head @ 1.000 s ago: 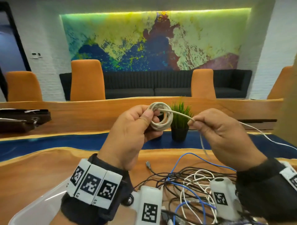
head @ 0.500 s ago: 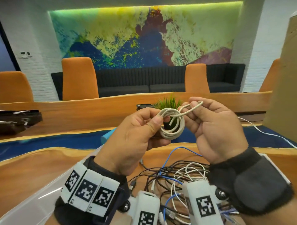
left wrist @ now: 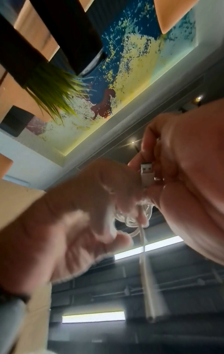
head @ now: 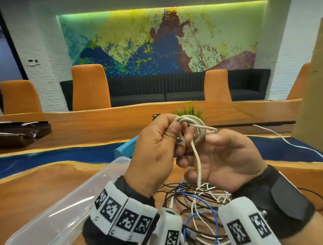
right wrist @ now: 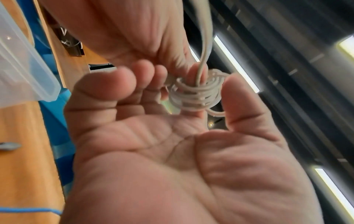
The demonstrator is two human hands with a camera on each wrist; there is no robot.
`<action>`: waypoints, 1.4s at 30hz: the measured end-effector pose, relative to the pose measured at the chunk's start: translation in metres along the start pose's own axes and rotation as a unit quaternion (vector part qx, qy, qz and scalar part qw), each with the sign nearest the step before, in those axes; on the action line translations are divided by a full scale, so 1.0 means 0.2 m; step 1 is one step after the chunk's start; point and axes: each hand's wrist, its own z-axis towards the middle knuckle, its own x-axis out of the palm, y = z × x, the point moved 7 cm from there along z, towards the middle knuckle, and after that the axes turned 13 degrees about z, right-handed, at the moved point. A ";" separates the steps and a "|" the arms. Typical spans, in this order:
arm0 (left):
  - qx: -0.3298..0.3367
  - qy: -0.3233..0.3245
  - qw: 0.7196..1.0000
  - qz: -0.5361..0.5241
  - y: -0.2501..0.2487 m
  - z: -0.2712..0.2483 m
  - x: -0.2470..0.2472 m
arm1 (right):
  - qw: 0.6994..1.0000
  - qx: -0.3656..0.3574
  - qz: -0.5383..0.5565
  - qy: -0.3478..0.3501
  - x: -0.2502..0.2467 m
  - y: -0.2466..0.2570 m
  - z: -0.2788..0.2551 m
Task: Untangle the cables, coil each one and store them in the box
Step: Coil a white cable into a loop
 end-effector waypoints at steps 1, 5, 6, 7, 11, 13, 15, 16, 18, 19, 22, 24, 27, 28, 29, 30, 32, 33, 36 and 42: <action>0.008 -0.006 1.000 0.029 0.01 0.00 0.00 | 1.000 0.007 -0.005 0.005 0.02 -0.01 0.00; 0.071 -0.080 0.978 0.181 0.00 0.00 -0.08 | 0.993 -0.043 -0.047 -0.101 0.00 0.00 0.02; 0.066 -0.102 0.976 0.183 0.02 0.00 -0.11 | 0.988 -0.067 -0.066 -0.124 -0.01 0.01 0.02; 0.048 -0.121 0.975 0.178 0.05 0.01 -0.15 | 0.980 -0.086 -0.110 -0.143 -0.01 0.03 0.02; -0.132 -0.141 0.981 -0.028 0.18 0.02 -0.21 | 0.894 -0.109 -0.399 -0.172 0.04 0.04 0.01; -0.189 -0.096 0.964 -0.163 0.16 0.02 -0.16 | 0.884 -0.083 -0.433 -0.156 0.04 0.02 0.01; -0.200 -0.045 0.952 -0.226 0.13 0.02 -0.12 | 0.873 -0.055 -0.457 -0.162 0.02 0.03 0.00; -0.196 -0.014 0.954 -0.227 0.12 0.02 -0.10 | 0.857 -0.050 -0.483 -0.174 0.00 0.05 -0.01; -0.172 0.042 0.970 -0.170 0.10 0.02 -0.08 | 0.795 -0.073 -0.565 -0.207 -0.03 0.12 -0.03; -0.156 0.062 0.977 -0.128 0.10 0.02 -0.07 | 0.748 -0.101 -0.615 -0.227 -0.03 0.16 -0.04; -0.117 0.091 0.989 0.003 0.07 0.01 -0.04 | 0.609 -0.212 -0.718 -0.262 0.03 0.24 -0.07; -0.083 0.085 0.989 0.089 0.04 0.01 -0.03 | 0.557 -0.285 -0.735 -0.261 0.07 0.26 -0.10; -0.067 0.063 0.993 0.078 0.03 0.00 -0.04 | 0.528 -0.355 -0.737 -0.228 0.12 0.23 -0.11; -0.074 0.058 0.993 0.067 0.03 0.00 -0.04 | 0.524 -0.376 -0.731 -0.223 0.13 0.22 -0.11; -0.080 0.053 0.994 0.058 0.04 0.01 -0.05 | 0.523 -0.397 -0.722 -0.219 0.13 0.20 -0.12; -0.084 0.050 0.994 0.048 0.05 0.01 -0.05 | 0.521 -0.416 -0.713 -0.216 0.12 0.19 -0.12; -0.093 0.047 0.994 0.027 0.06 0.01 -0.05 | 0.515 -0.446 -0.701 -0.211 0.12 0.17 -0.12; -0.096 0.049 0.994 0.022 0.07 0.01 -0.05 | 0.515 -0.454 -0.696 -0.209 0.12 0.17 -0.12; -0.099 0.041 0.994 0.030 0.09 0.01 -0.05 | 0.523 -0.440 -0.704 -0.197 0.13 0.16 -0.10; -0.036 -0.041 0.990 0.130 0.09 0.02 -0.10 | 0.759 -0.213 -0.597 -0.149 0.07 0.18 -0.04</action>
